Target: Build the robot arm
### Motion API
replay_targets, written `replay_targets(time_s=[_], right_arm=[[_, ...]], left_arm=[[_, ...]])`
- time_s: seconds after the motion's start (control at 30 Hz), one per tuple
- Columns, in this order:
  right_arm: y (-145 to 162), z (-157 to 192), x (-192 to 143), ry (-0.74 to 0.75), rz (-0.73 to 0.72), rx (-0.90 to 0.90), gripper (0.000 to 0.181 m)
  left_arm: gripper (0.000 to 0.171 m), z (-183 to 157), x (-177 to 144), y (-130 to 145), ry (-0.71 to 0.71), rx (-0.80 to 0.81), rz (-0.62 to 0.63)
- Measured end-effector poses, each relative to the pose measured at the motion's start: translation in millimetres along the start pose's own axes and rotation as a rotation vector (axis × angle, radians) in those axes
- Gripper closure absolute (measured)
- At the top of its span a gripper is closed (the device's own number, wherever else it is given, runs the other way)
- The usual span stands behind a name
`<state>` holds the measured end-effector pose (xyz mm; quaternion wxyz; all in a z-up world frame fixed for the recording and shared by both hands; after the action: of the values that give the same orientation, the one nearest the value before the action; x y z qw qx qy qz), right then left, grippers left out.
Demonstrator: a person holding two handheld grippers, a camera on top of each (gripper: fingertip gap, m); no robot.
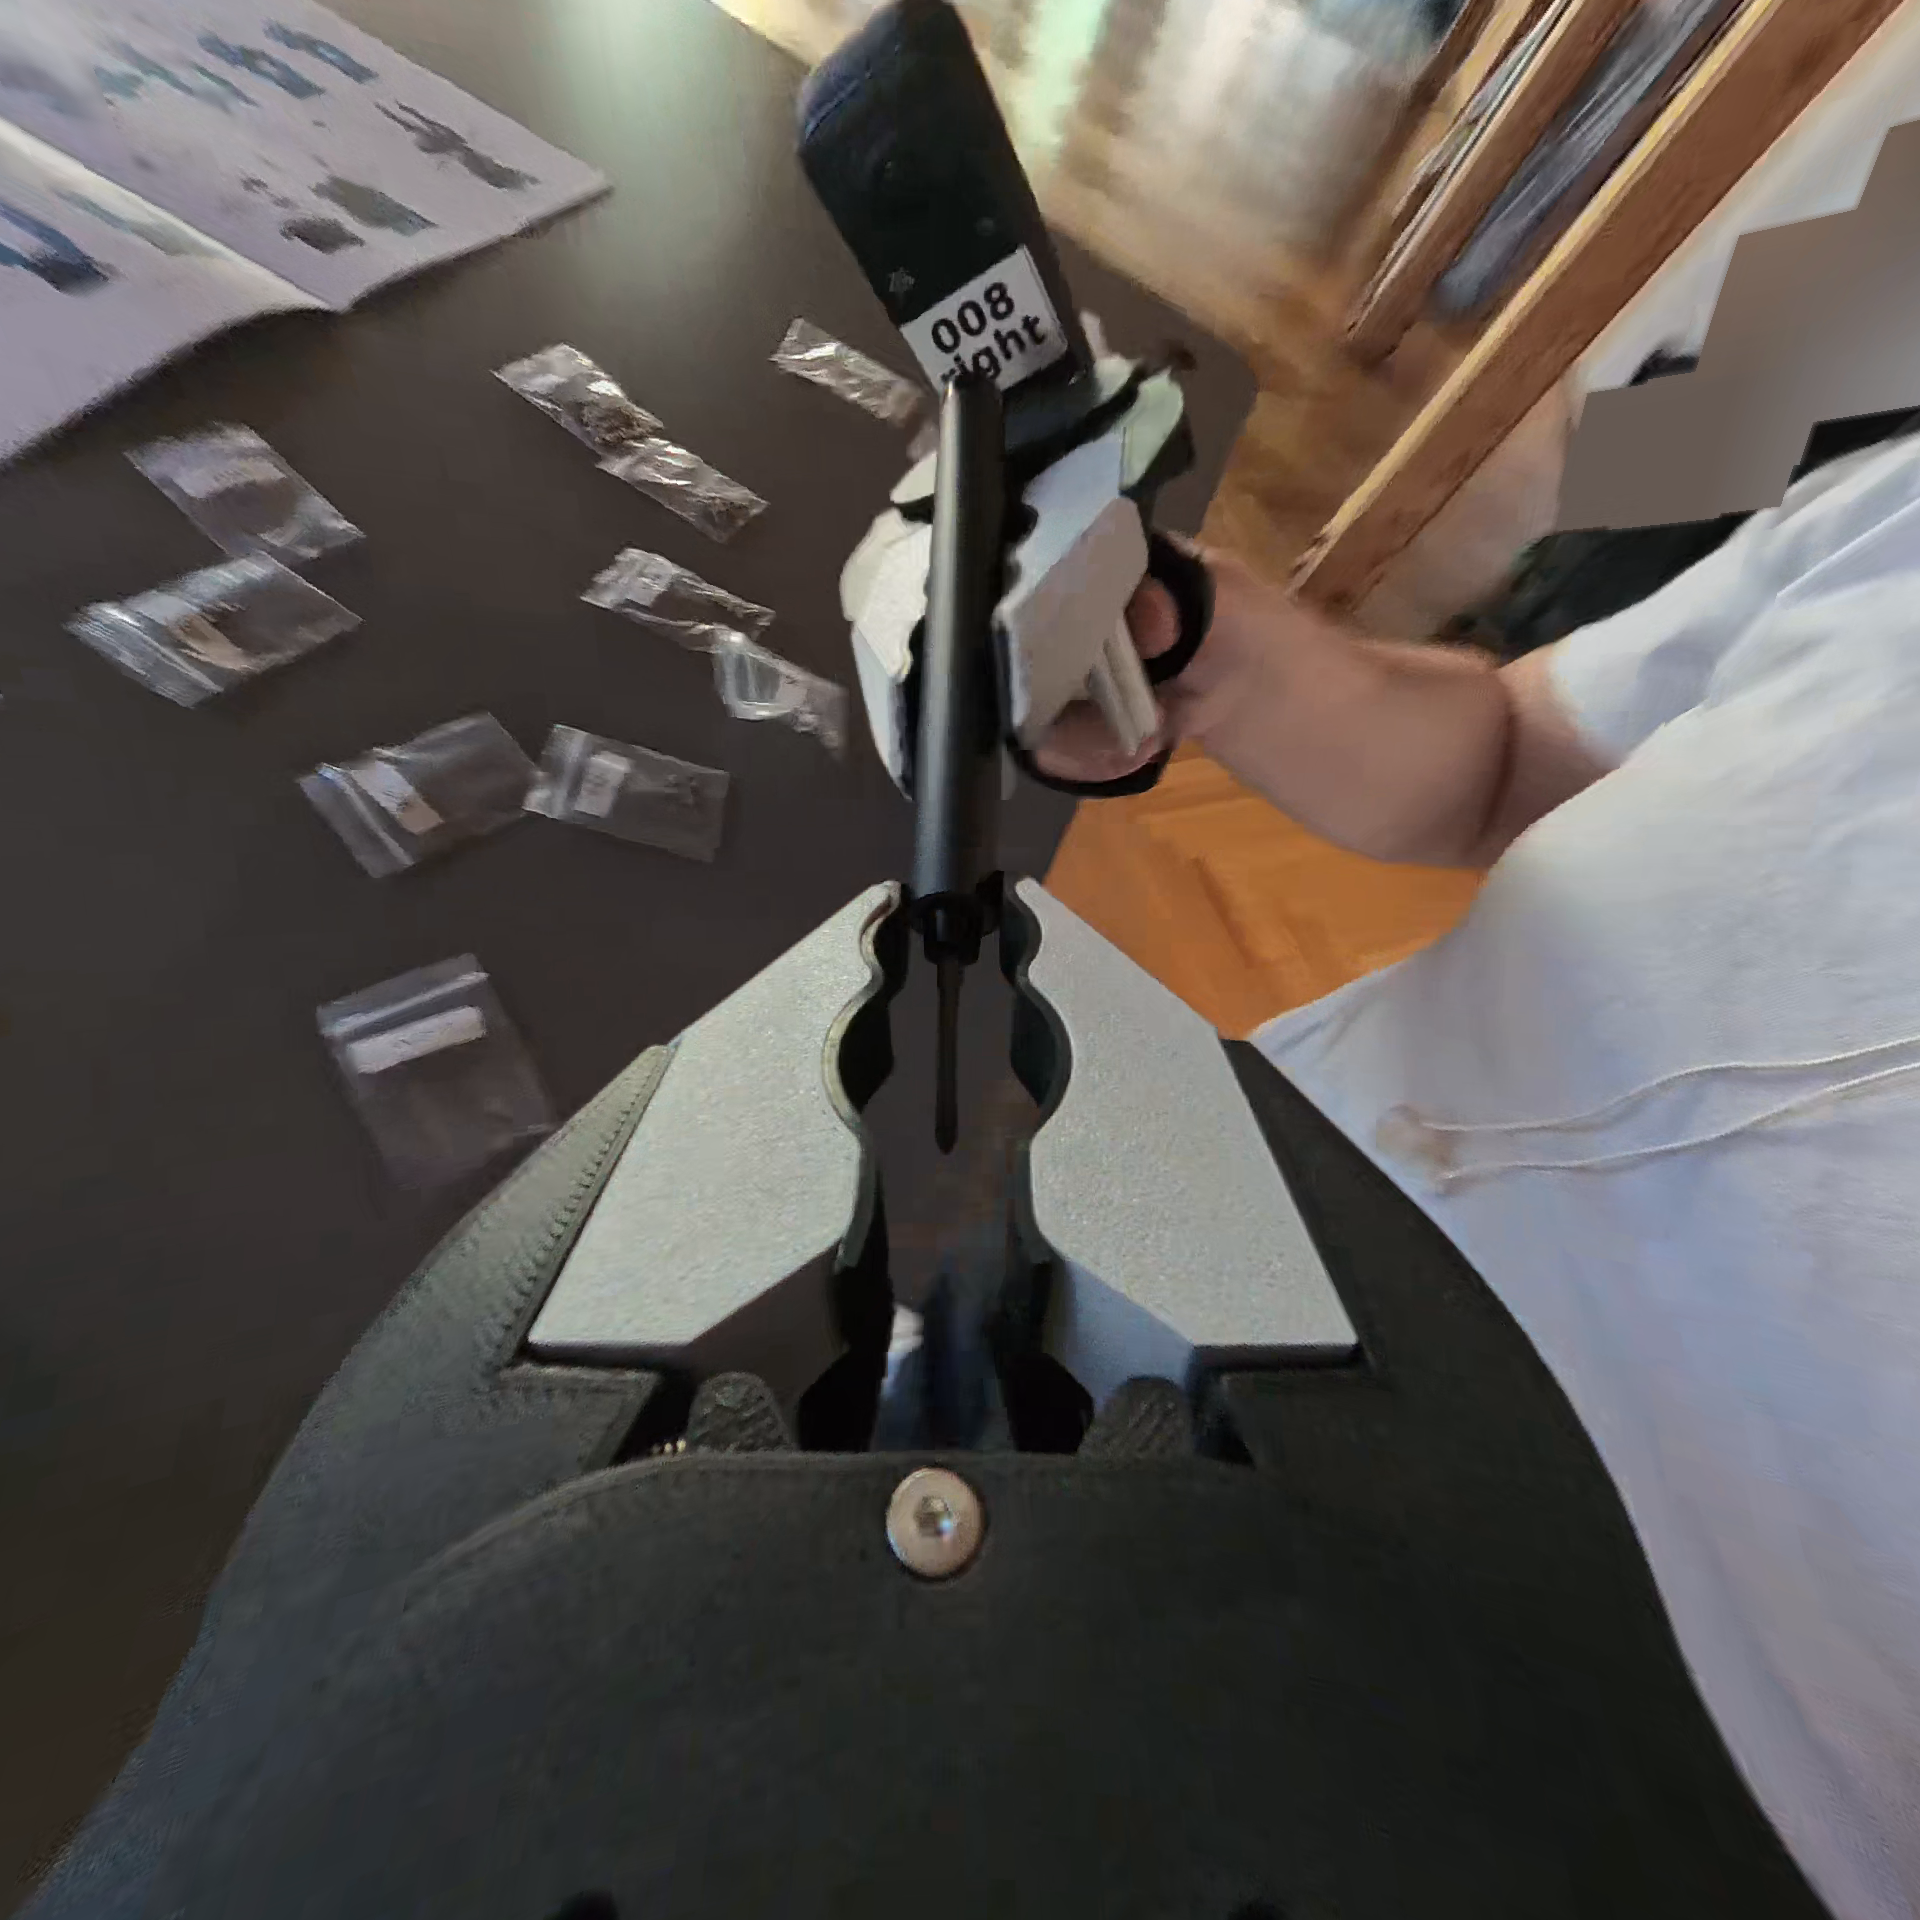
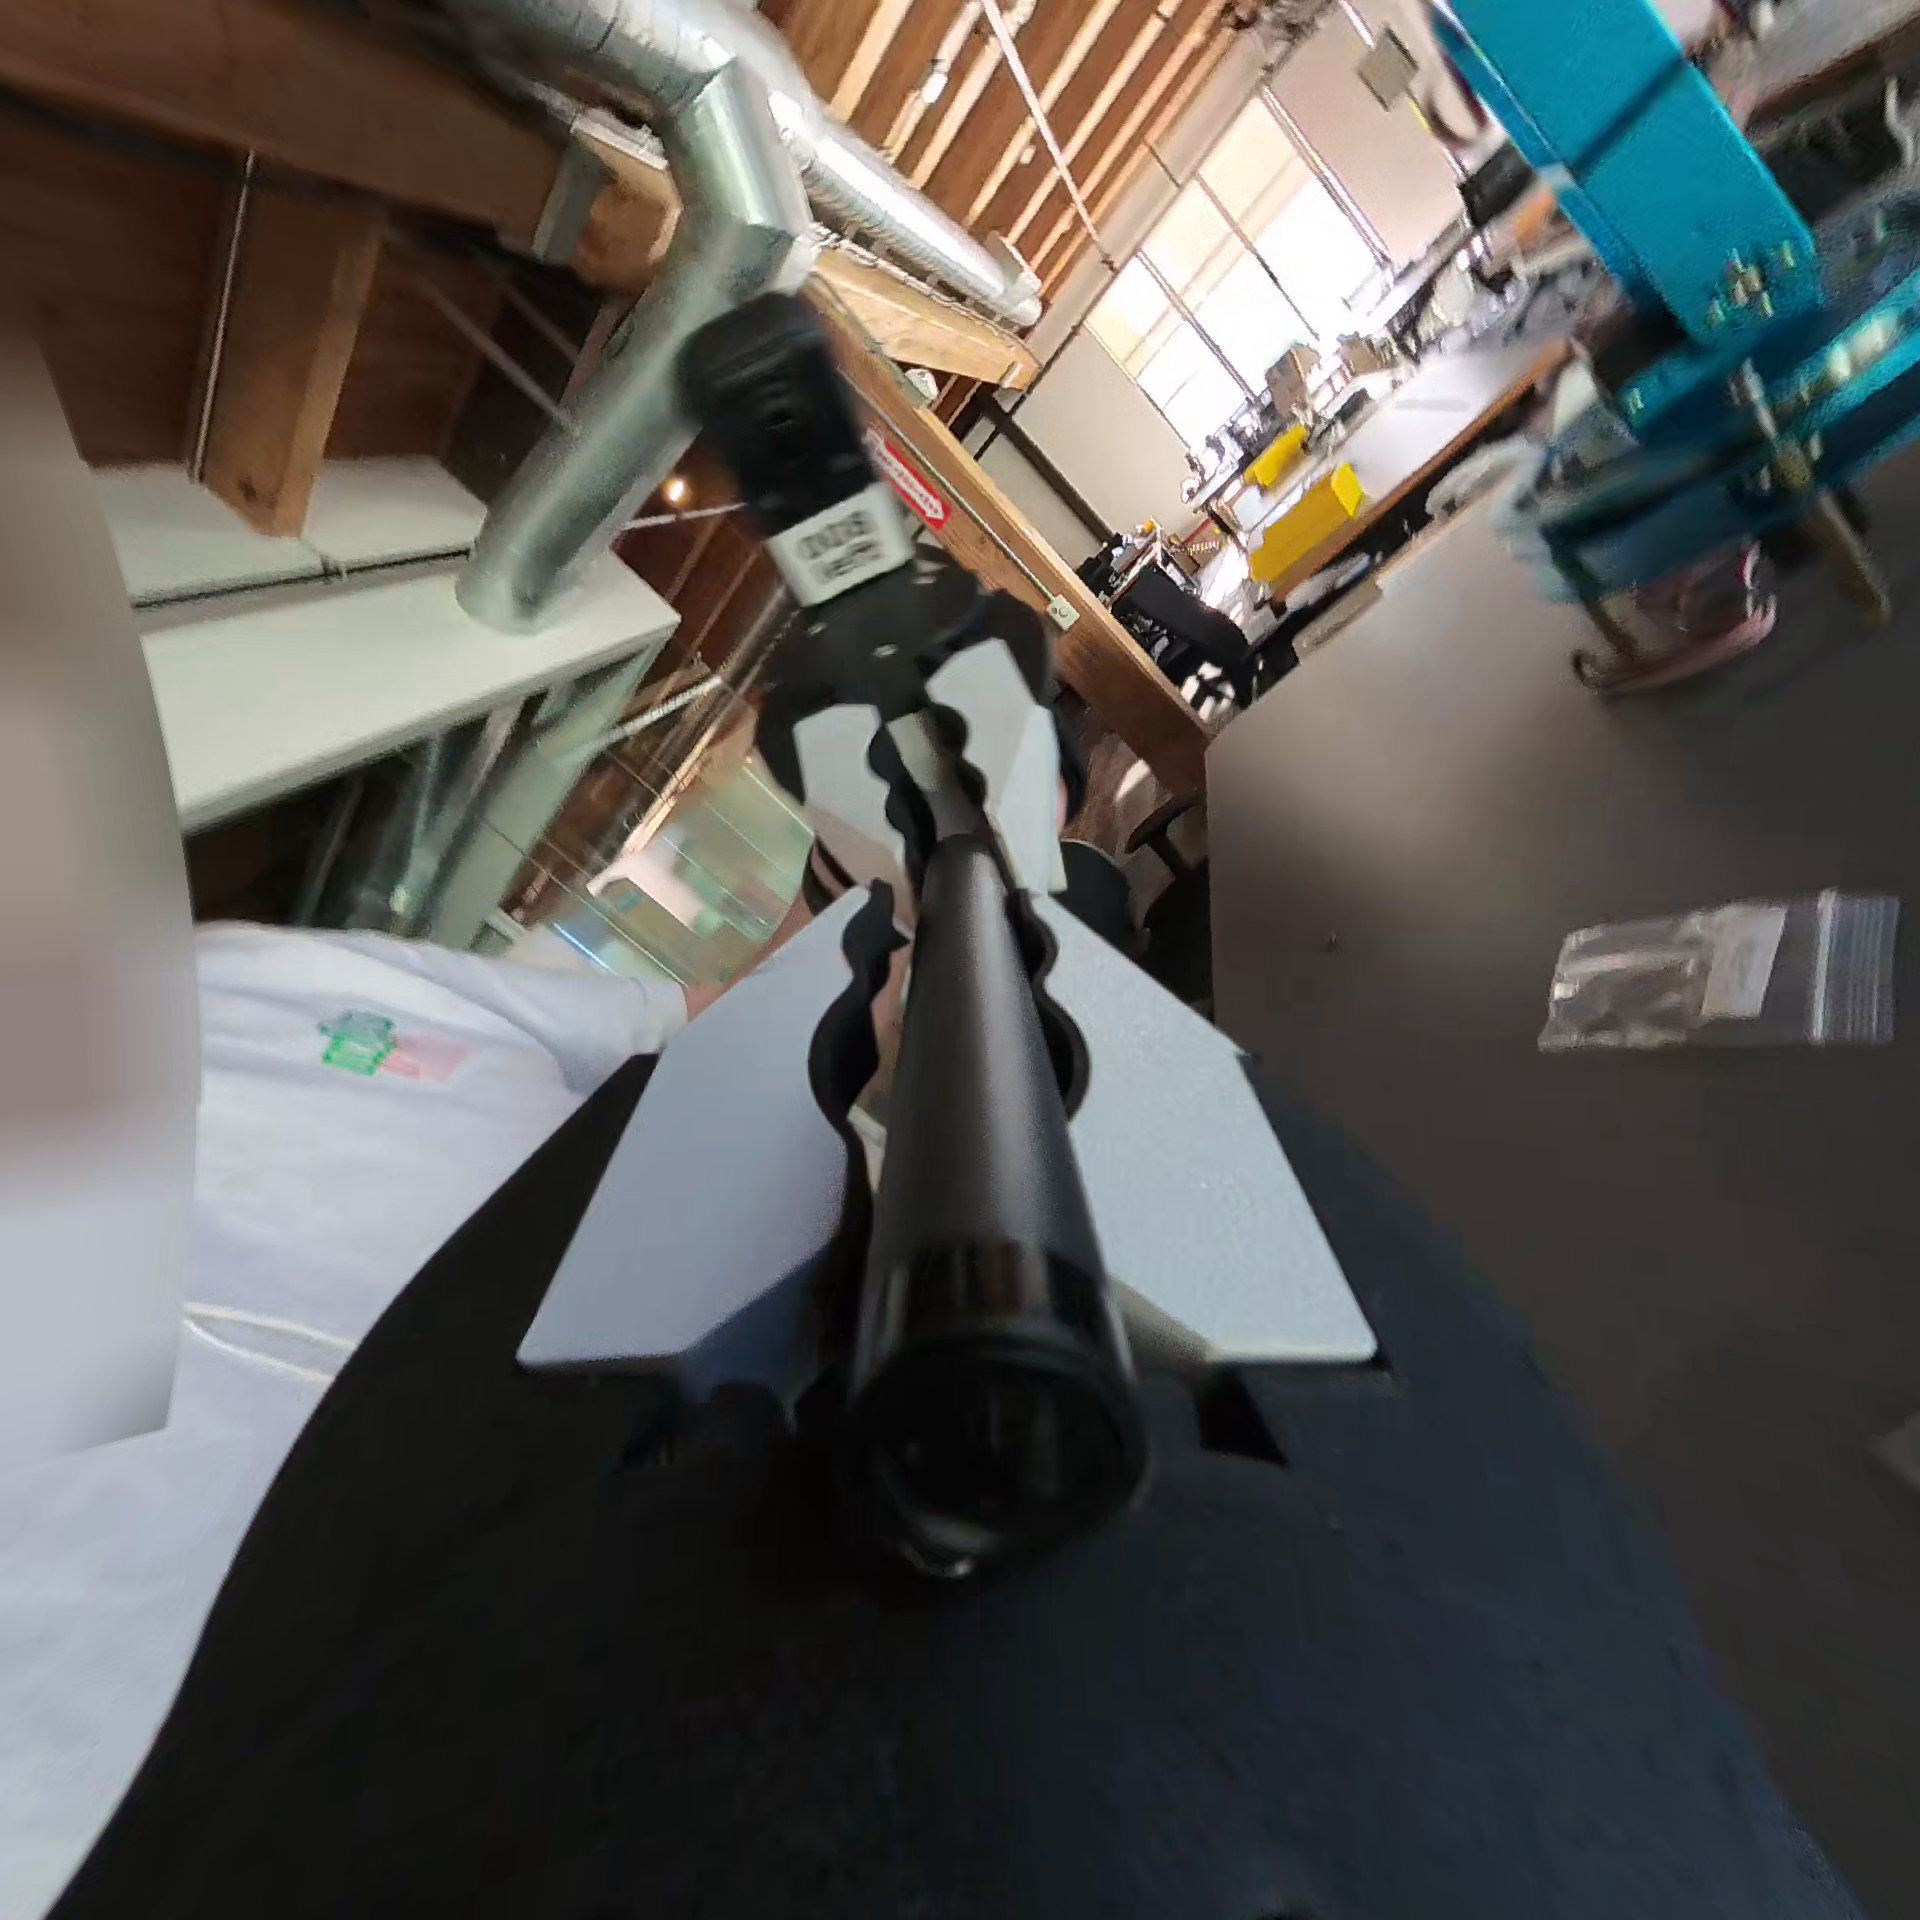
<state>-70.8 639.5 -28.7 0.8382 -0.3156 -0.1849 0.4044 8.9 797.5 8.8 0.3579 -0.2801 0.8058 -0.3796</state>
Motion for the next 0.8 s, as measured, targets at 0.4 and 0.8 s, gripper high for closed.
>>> replay_targets(time_s=[0.4, 0.8], right_arm=[[-4, 12, -8, 0.055, -0.046, -0.287, 0.160], [-2, 6, -5, 0.113, -0.045, -0.147, 0.153]], left_arm=[[0.156, 7, -9, 8, 0.229, -0.274, -0.145], [0.156, 2, -11, 6, 0.105, -0.170, -0.117]])
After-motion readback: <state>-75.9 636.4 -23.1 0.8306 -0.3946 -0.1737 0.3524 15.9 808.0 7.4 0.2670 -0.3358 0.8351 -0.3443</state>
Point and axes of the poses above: each gripper's, where its closed fingertips meet, x out along the fingers, y out of its underside, z = x × y across the jaws, the point moved 9 cm from there along -x, back along the fingers, and after that the axes turned 9 degrees about y, right-handed, at the moved point
